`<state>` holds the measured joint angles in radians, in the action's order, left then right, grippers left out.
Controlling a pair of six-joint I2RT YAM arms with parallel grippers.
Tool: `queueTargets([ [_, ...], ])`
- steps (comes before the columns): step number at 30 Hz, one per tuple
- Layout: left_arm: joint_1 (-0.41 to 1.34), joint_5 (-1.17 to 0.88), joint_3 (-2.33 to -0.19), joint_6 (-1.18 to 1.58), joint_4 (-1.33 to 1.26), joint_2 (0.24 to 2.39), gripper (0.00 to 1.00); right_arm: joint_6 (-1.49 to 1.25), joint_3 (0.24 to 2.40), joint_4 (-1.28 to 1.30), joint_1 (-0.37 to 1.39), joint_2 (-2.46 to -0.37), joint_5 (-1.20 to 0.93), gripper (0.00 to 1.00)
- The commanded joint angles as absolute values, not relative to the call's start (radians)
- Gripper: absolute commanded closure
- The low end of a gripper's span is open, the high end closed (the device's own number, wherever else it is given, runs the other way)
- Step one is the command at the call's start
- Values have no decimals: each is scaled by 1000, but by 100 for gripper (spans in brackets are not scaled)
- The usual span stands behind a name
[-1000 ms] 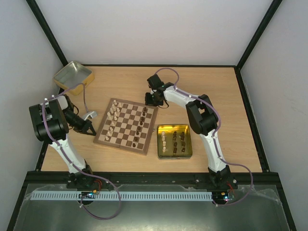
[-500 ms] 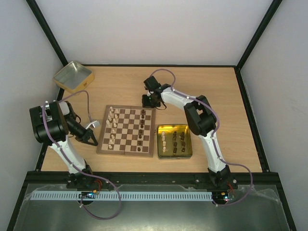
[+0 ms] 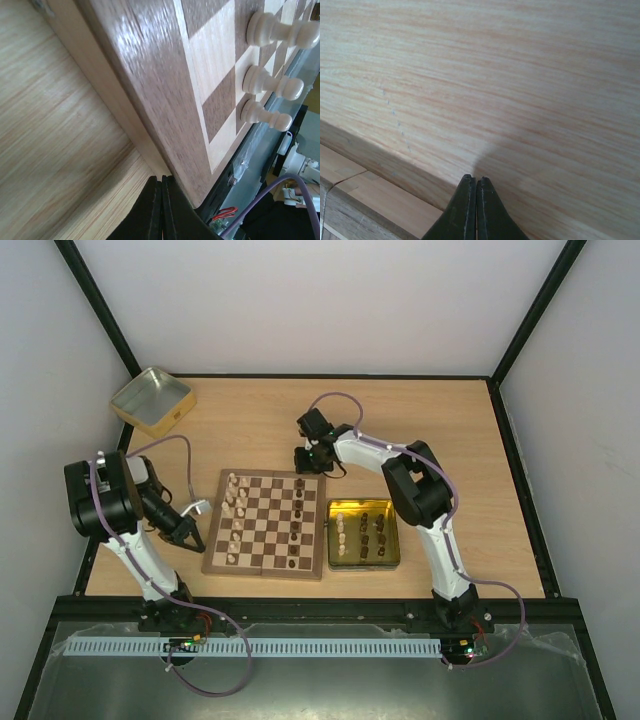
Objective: Set up the chess pieces on the board
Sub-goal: Move the chessboard to the center of the board, then pick up the chess piece from the storage box.
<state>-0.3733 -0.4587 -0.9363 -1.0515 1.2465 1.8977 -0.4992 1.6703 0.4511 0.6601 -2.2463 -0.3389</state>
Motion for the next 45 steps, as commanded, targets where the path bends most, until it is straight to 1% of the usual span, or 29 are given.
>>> queueTargets([
  [1,-356,-471,-912,-1093,1268,1886,98,-488,1627,512,686,-2235,-348,98],
  [7,-342,-451,-890,-1071,1224,1879,98,-489,1647,524,690,-2234,-315,98],
  [17,-420,-377,-963,-968,1087,1871,96,-526,1722,537,689,-2177,-121,98],
  [22,-457,-353,-1007,-944,1064,1833,95,-539,1745,549,688,-2138,-60,98],
  [27,-477,-308,-1030,-914,1022,1784,96,-546,1736,563,688,-2072,19,98],
  [30,-487,-308,-1051,-911,1017,1763,98,-572,1698,554,688,-2021,25,97],
  [32,-489,-305,-1052,-899,990,1741,98,-602,1621,509,688,-1962,18,92],
  [35,-488,-286,-1036,-869,929,1684,98,-667,1423,375,689,-1840,-18,83],
  [36,-489,-285,-1033,-865,914,1666,97,-680,1370,337,691,-1803,-28,82],
  [37,-488,-284,-1030,-862,902,1648,94,-687,1330,315,692,-1776,-33,79],
  [38,-488,-282,-1029,-856,890,1635,85,-691,1298,306,695,-1752,-34,76],
  [39,-487,-282,-1030,-850,879,1624,78,-690,1277,305,701,-1732,-35,75],
  [40,-486,-284,-1032,-846,872,1616,73,-689,1260,309,712,-1718,-31,74],
  [41,-486,-284,-1035,-843,869,1613,64,-686,1250,318,727,-1705,-22,74],
  [43,-481,-282,-1043,-837,865,1610,52,-674,1248,363,778,-1688,21,72],
  [45,-476,-287,-1055,-833,857,1609,37,-669,1254,401,821,-1674,73,63],
])
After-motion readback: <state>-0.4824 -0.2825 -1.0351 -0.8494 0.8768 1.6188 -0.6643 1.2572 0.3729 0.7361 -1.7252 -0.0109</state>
